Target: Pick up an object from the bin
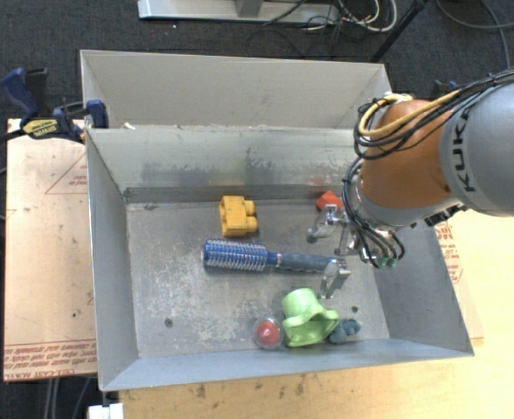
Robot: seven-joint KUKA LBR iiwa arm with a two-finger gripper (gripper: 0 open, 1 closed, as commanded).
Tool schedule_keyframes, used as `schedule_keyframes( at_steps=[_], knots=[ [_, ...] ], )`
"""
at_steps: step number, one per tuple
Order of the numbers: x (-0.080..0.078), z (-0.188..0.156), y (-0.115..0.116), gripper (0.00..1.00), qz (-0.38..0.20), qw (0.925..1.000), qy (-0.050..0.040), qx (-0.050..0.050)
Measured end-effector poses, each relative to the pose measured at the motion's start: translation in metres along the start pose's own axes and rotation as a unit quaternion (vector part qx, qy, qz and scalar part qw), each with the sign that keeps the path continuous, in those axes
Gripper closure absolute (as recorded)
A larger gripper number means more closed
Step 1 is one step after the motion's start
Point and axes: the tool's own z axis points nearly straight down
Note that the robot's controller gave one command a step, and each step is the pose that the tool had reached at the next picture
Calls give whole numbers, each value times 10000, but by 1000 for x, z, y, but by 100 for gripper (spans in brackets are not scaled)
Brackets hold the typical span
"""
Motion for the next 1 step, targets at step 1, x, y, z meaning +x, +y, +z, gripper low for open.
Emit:
schedule_keyframes(
  at_steps=[1],
  knots=[
    [-15, 56, -3, 0, -889, 9960, -61, 0]
  ],
)
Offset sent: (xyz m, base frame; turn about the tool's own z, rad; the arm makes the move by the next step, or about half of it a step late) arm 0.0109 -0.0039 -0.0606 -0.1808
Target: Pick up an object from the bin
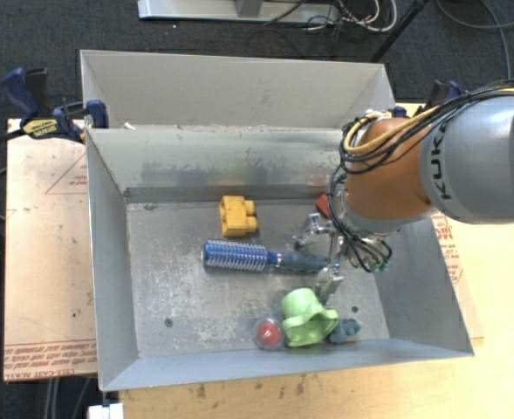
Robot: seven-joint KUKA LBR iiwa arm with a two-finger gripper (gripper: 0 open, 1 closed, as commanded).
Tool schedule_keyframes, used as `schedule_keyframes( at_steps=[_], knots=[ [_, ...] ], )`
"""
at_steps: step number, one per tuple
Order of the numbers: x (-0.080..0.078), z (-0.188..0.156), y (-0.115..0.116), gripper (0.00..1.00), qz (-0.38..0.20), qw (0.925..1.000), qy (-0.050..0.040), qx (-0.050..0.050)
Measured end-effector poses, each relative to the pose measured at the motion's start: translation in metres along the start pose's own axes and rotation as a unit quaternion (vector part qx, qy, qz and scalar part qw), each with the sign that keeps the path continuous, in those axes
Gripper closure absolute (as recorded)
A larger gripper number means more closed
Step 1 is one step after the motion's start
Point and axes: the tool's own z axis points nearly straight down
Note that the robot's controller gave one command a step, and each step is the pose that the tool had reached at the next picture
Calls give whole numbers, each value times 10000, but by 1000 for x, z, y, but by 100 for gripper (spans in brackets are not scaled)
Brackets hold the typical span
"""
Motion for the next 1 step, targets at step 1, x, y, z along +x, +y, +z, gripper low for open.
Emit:
schedule_keyframes(
  at_steps=[1],
  knots=[
    [-1, -2, -1, 100, -5, 10000, -14, 12]
  ],
)
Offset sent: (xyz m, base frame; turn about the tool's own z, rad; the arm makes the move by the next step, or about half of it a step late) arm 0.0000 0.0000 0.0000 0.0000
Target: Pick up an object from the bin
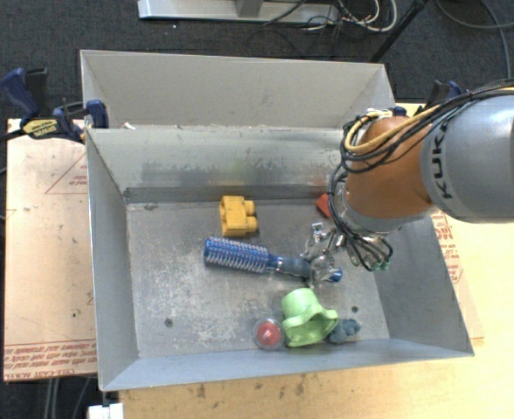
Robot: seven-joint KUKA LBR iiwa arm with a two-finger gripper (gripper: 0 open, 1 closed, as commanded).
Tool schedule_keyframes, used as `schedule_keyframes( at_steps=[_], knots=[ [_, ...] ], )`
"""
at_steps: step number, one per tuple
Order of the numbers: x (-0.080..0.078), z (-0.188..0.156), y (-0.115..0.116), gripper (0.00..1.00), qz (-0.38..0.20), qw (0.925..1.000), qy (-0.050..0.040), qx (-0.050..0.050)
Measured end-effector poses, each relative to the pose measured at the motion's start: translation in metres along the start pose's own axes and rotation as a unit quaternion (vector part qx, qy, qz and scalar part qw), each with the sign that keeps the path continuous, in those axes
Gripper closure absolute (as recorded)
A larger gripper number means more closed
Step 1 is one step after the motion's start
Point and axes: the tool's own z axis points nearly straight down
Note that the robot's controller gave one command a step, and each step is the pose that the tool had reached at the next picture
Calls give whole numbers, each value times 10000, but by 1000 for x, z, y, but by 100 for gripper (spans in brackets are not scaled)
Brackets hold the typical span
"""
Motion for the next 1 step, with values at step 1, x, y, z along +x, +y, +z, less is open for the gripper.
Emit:
schedule_keyframes(
  at_steps=[1],
  knots=[
    [-6, -149, -41, 100, -11, 10000, -10, 13]
  ],
)
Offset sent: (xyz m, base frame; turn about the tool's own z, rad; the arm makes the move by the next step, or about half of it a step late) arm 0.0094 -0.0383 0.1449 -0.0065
